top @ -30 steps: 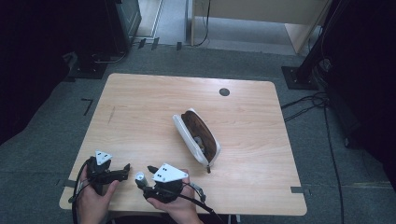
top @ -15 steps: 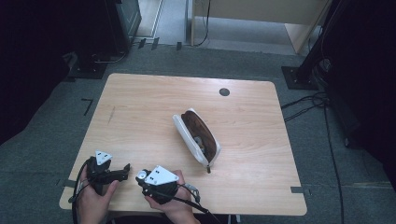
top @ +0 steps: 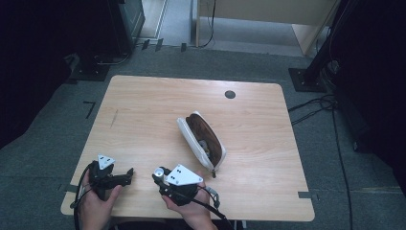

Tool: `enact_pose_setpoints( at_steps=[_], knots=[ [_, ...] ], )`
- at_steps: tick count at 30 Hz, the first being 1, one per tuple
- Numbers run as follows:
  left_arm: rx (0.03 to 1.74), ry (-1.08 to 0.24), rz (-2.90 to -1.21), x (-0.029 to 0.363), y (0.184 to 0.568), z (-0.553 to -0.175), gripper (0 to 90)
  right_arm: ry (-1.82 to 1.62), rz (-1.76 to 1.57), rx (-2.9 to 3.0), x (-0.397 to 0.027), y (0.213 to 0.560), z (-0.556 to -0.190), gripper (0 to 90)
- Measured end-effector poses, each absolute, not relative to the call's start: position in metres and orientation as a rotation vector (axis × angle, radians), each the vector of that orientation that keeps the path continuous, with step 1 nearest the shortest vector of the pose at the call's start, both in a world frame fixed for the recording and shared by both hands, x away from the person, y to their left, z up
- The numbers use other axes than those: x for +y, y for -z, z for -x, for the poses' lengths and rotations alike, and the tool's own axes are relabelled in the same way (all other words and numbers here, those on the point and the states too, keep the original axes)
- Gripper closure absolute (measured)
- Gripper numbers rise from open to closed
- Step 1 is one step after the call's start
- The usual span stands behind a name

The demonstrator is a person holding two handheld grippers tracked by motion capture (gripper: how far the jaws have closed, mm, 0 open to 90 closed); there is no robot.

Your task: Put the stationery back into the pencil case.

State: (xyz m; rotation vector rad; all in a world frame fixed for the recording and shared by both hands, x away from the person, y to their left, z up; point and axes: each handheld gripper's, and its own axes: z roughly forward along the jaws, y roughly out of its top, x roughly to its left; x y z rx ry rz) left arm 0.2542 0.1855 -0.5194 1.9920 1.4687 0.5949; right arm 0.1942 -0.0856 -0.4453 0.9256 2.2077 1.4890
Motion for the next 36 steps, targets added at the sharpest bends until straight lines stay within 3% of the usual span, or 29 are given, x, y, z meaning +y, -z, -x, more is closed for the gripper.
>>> enact_pose_setpoints(
  at_steps=[36],
  knots=[
    [1.469, -0.594, -1.992, 0.185, 0.519, -0.254, 0.5, -1.414, -1.188, 1.995, -0.212, 0.426, -0.174, 66.6]
  ],
)
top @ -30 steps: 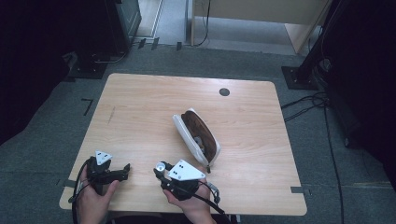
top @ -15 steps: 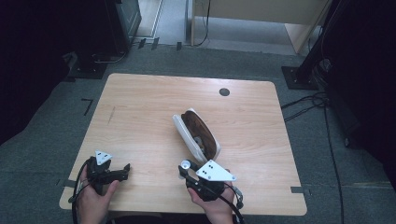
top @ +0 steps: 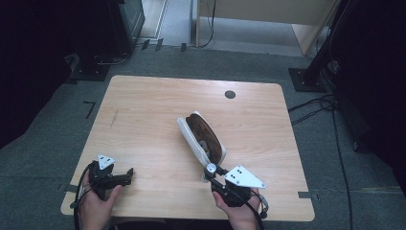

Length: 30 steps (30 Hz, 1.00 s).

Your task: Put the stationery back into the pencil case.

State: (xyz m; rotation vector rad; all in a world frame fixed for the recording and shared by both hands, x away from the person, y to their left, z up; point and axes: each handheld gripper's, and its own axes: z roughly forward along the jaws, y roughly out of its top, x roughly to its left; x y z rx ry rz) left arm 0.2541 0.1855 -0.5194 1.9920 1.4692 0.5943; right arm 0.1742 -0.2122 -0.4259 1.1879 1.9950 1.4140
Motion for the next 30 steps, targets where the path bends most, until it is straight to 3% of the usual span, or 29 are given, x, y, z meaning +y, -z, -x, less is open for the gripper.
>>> enact_pose_setpoints(
  at_steps=[13, 30],
  knots=[
    [1.469, -0.594, -1.991, 0.185, 0.519, -0.254, 0.5, -1.340, -1.239, 1.922, -0.233, 0.421, -0.178, 66.6],
    [1.470, -0.594, -1.991, 0.185, 0.519, -0.254, 0.5, -1.288, -1.165, 1.884, -0.218, 0.407, -0.216, 66.6]
  ],
)
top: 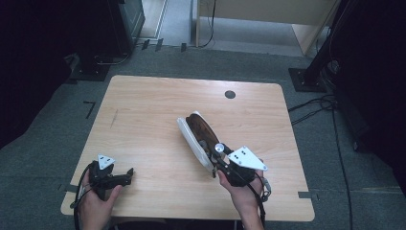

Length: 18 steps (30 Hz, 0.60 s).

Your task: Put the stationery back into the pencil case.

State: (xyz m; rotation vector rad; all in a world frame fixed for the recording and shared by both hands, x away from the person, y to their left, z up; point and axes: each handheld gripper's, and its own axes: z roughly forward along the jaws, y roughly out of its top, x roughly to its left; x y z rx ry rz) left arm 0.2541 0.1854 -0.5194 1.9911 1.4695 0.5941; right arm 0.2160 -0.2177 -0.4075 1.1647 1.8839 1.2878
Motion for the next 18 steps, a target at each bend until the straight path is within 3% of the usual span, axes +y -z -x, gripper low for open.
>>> enact_pose_setpoints(
  at_steps=[18],
  knots=[
    [1.469, -0.594, -1.992, 0.185, 0.519, -0.254, 0.5, -1.179, -1.278, 1.998, -0.201, 0.432, -0.265, 65.5]
  ],
)
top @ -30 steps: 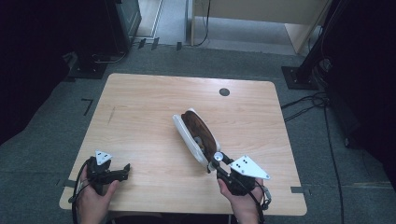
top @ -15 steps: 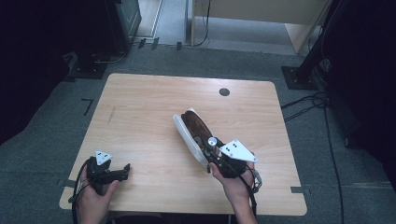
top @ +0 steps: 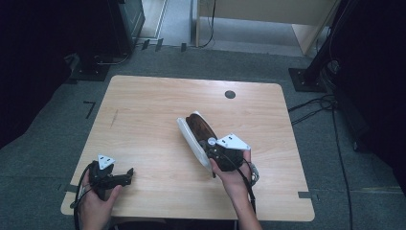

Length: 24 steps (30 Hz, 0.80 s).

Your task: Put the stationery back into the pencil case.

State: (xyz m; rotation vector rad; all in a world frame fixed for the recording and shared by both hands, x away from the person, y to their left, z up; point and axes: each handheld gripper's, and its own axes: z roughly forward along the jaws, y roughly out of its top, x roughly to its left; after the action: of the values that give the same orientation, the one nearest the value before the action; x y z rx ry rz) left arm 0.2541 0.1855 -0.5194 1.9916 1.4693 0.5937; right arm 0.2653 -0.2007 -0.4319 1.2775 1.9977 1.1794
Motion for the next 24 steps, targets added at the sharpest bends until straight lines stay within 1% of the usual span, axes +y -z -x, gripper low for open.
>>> enact_pose_setpoints(
  at_steps=[3, 6, 7, 8, 13, 18, 21, 22, 23, 24],
  knots=[
    [1.470, -0.594, -1.991, 0.185, 0.519, -0.254, 0.5, -1.187, -1.261, 1.971, -0.197, 0.432, -0.270, 61.9],
    [1.470, -0.594, -1.991, 0.185, 0.519, -0.254, 0.5, -1.196, -1.245, 1.956, -0.197, 0.429, -0.270, 62.5],
    [1.470, -0.594, -1.991, 0.185, 0.519, -0.254, 0.5, -1.207, -1.232, 1.931, -0.197, 0.425, -0.268, 66.3],
    [1.470, -0.594, -1.991, 0.185, 0.519, -0.254, 0.5, -1.207, -1.232, 1.931, -0.197, 0.425, -0.268, 66.3],
    [1.469, -0.594, -1.994, 0.186, 0.519, -0.254, 0.5, -1.242, -1.210, 1.889, -0.201, 0.418, -0.262, 72.9],
    [1.469, -0.594, -1.992, 0.185, 0.519, -0.254, 0.5, -1.247, -1.206, 1.888, -0.208, 0.415, -0.251, 72.0],
    [1.469, -0.594, -1.992, 0.185, 0.519, -0.254, 0.5, -1.272, -1.234, 1.868, -0.216, 0.417, -0.238, 71.8],
    [1.469, -0.594, -1.992, 0.185, 0.519, -0.254, 0.5, -1.303, -1.262, 1.855, -0.222, 0.421, -0.228, 72.2],
    [1.469, -0.594, -1.992, 0.185, 0.519, -0.254, 0.5, -1.303, -1.262, 1.855, -0.222, 0.421, -0.228, 72.2],
    [1.470, -0.594, -1.991, 0.185, 0.519, -0.254, 0.5, -1.309, -1.270, 1.857, -0.224, 0.422, -0.224, 75.7]
  ],
)
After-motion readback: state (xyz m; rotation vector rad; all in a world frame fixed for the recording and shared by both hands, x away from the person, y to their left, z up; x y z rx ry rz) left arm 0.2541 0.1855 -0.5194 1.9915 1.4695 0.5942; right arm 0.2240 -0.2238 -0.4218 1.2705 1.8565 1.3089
